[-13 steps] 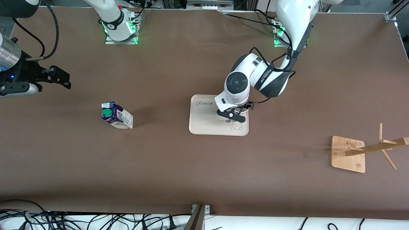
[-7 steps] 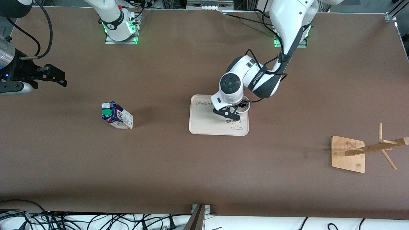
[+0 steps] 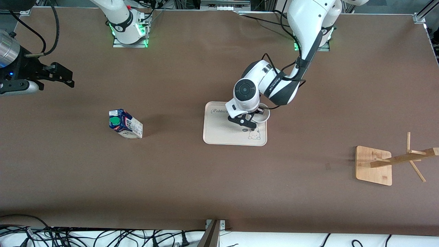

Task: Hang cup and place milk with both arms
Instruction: 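Grasp the white mug by its rim with the left gripper, then lift the mug and carry it to the wooden mug stand, then lower the mug handle onto a stand peg with the left gripper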

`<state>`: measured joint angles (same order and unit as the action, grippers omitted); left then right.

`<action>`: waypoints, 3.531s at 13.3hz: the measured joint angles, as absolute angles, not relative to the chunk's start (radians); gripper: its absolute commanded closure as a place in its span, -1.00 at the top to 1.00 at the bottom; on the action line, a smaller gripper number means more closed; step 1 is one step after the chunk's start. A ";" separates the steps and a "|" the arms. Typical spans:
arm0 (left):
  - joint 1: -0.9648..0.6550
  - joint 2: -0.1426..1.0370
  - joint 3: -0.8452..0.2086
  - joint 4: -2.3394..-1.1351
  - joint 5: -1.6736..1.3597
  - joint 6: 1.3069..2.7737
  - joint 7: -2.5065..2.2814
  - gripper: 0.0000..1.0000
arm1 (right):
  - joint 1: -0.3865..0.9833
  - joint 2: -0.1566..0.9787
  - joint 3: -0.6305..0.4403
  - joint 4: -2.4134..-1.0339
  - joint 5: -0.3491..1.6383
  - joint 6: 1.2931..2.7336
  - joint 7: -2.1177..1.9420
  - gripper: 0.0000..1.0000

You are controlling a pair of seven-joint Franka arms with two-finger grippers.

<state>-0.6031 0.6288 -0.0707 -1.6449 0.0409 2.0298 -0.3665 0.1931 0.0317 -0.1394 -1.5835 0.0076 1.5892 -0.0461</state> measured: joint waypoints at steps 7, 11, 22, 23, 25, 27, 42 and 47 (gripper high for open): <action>-0.558 0.490 -0.042 -1.542 0.041 1.920 -0.394 -1.00 | 0.182 0.032 -0.131 -1.585 0.007 1.606 -0.046 1.00; -0.385 0.431 -0.038 -1.370 0.042 1.739 -0.334 -1.00 | 0.172 0.035 -0.132 -1.586 0.007 1.614 -0.046 1.00; -0.054 0.426 -0.021 -1.239 0.030 1.672 -0.078 -1.00 | 0.172 0.041 -0.122 -1.585 0.007 1.638 -0.045 1.00; -0.042 0.426 -0.021 -1.238 0.027 1.672 -0.071 -1.00 | 0.172 0.042 -0.122 -1.585 0.007 1.640 -0.045 1.00; -0.023 0.426 -0.020 -1.238 0.026 1.670 -0.069 -1.00 | 0.172 0.043 -0.121 -1.585 0.007 1.640 -0.045 1.00; 0.009 0.426 -0.020 -1.238 0.025 1.670 -0.069 -1.00 | 0.172 0.043 -0.121 -1.585 0.007 1.640 -0.045 1.00; 0.157 0.448 -0.020 -1.242 -0.040 1.624 -0.005 -1.00 | 0.172 0.043 -0.120 -1.585 0.007 1.640 -0.045 1.00; 0.192 0.467 -0.020 -1.255 -0.045 1.614 0.070 -1.00 | 0.172 0.043 -0.120 -1.585 0.007 1.640 -0.045 1.00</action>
<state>0.1922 0.4670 -0.0197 -1.2545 -0.0446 1.6142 0.0695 0.1722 0.0433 -0.1205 -1.5855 0.0072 1.6400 -0.0449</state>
